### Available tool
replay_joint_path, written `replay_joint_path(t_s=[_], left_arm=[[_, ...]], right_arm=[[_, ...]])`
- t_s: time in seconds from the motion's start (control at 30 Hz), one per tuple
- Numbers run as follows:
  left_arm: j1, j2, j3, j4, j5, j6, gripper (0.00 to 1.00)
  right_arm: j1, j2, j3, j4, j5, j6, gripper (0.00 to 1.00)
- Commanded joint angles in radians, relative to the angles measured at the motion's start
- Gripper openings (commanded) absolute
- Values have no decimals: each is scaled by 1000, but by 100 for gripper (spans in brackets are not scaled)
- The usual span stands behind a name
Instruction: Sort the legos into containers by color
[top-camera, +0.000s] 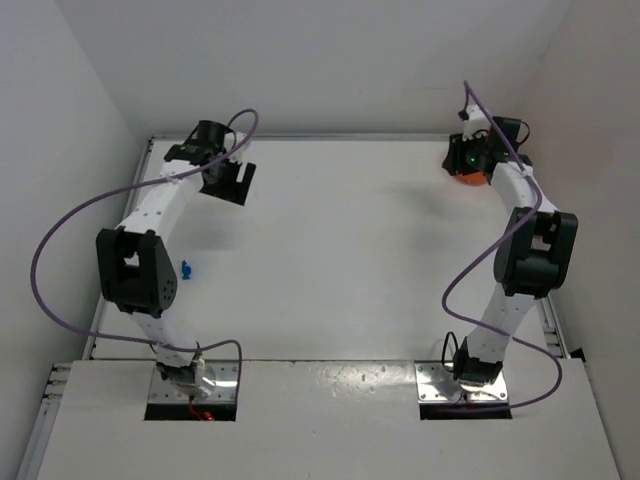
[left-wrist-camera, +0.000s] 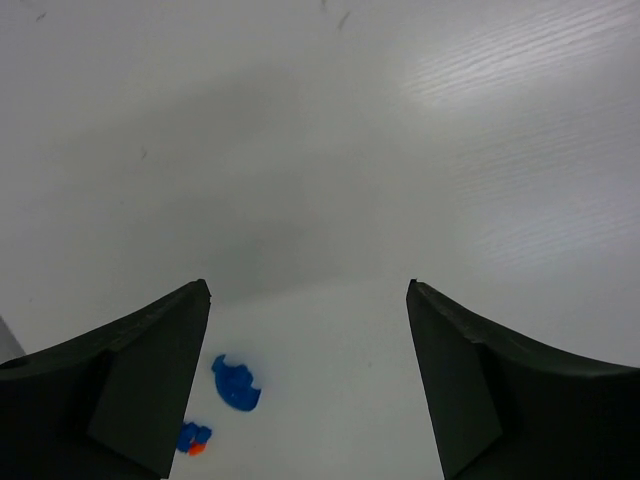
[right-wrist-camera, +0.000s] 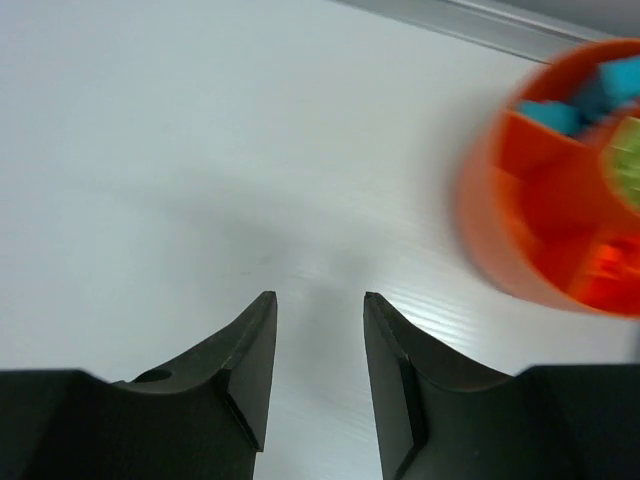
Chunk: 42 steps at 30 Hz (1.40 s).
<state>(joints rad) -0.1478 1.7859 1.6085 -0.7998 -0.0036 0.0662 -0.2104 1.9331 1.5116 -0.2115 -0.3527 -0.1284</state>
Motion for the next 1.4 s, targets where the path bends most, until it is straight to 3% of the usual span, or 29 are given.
replay_joint_path(t_s=[0.0, 0.17, 0.4, 0.57, 0.73, 0.87, 1.0, 1.37], left_arm=[[143, -152, -85, -47, -18, 81, 85], [269, -233, -174, -150, 36, 170, 77], [418, -344, -398, -150, 13, 238, 60], [445, -410, -535, -150, -28, 202, 48], [464, -431, -613, -139, -108, 167, 46], [500, -485, -720, -119, -110, 158, 45], [566, -485, -720, -119, -147, 211, 45], [695, -343, -753, -52, -62, 314, 39]], right_arm=[[65, -34, -62, 5, -143, -79, 40], [138, -14, -33, -54, -201, -70, 40], [161, 162, 248, -276, -239, 33, 40], [161, 237, 380, -335, -275, 96, 40], [171, 289, 435, -348, -269, 104, 40], [171, 277, 417, -350, -275, 104, 40], [171, 215, 288, -273, -264, 136, 40], [209, 165, 226, -229, -236, 150, 40]])
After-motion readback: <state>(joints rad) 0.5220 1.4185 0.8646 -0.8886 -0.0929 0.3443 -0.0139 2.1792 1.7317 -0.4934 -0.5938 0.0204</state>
